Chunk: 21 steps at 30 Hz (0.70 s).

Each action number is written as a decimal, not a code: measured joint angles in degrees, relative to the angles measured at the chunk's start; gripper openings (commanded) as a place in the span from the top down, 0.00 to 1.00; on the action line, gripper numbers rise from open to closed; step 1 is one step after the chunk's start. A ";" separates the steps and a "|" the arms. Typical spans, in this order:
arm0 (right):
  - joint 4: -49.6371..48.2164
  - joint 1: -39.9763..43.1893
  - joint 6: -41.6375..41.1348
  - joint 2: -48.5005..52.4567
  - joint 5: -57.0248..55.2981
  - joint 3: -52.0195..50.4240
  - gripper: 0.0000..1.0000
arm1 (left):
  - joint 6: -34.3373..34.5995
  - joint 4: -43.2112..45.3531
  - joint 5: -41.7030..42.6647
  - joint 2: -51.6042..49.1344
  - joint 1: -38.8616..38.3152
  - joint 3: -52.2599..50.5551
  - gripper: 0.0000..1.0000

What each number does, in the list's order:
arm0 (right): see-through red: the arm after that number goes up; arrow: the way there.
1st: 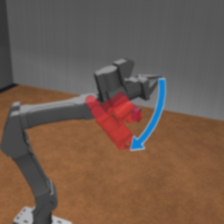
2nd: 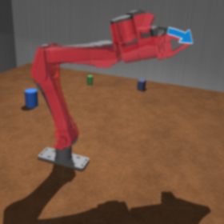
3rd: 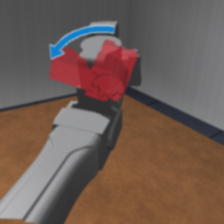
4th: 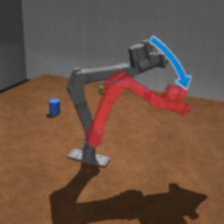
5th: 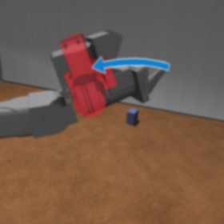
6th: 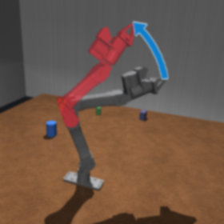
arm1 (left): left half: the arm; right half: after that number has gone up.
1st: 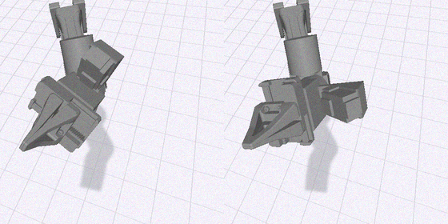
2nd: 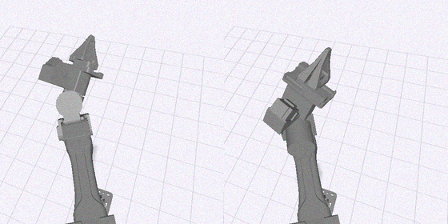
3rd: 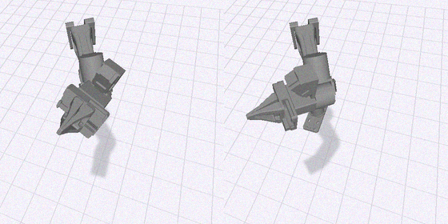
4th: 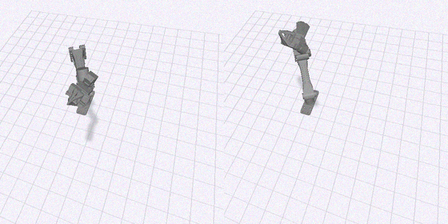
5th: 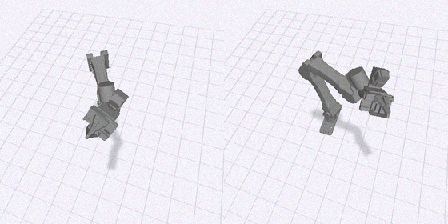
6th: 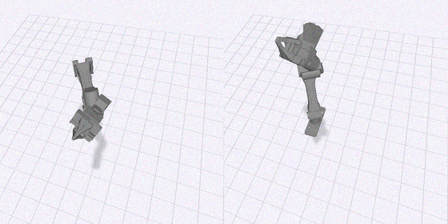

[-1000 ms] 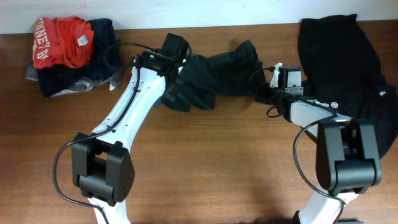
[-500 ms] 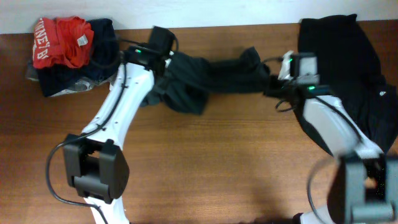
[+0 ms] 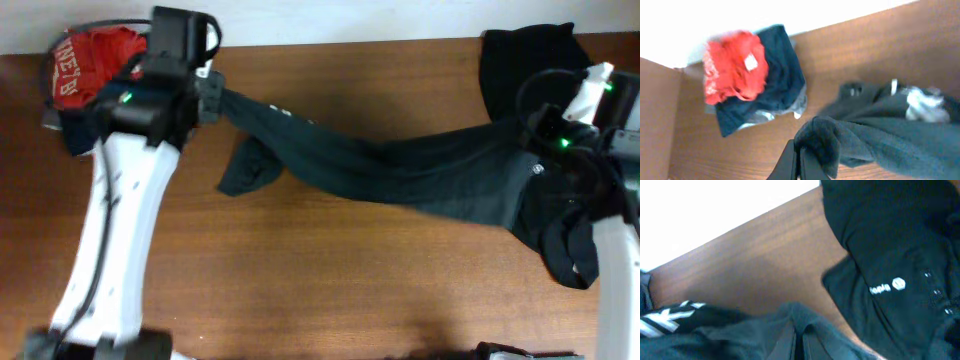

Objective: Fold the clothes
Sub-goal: 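Stretch the shirt apart with both grippers and lay it flat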

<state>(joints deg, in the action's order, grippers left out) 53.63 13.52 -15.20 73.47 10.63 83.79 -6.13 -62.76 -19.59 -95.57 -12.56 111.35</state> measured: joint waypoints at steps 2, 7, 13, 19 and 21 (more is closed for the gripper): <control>1.86 0.02 -0.02 -1.60 0.09 0.92 0.96 | -0.02 -0.11 0.00 3.56 -0.02 0.02 0.99; 6.21 0.02 0.00 -6.54 0.35 3.67 0.96 | 0.00 -1.16 0.00 11.54 -0.02 0.04 0.99; 12.59 0.04 -0.04 -11.82 0.50 7.32 0.96 | 0.00 -3.28 -0.02 20.33 0.00 0.11 0.99; 18.82 0.04 0.00 -15.76 0.70 13.55 0.96 | 0.00 -5.84 -0.02 27.34 0.00 0.26 0.99; 21.11 0.04 -0.02 -17.03 0.72 16.79 0.96 | 0.17 -6.60 -0.02 29.57 0.00 0.31 0.99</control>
<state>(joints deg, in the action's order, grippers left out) 74.74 13.56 -15.22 56.45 11.35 100.57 -5.96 -69.36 -19.62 -66.00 -12.56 111.66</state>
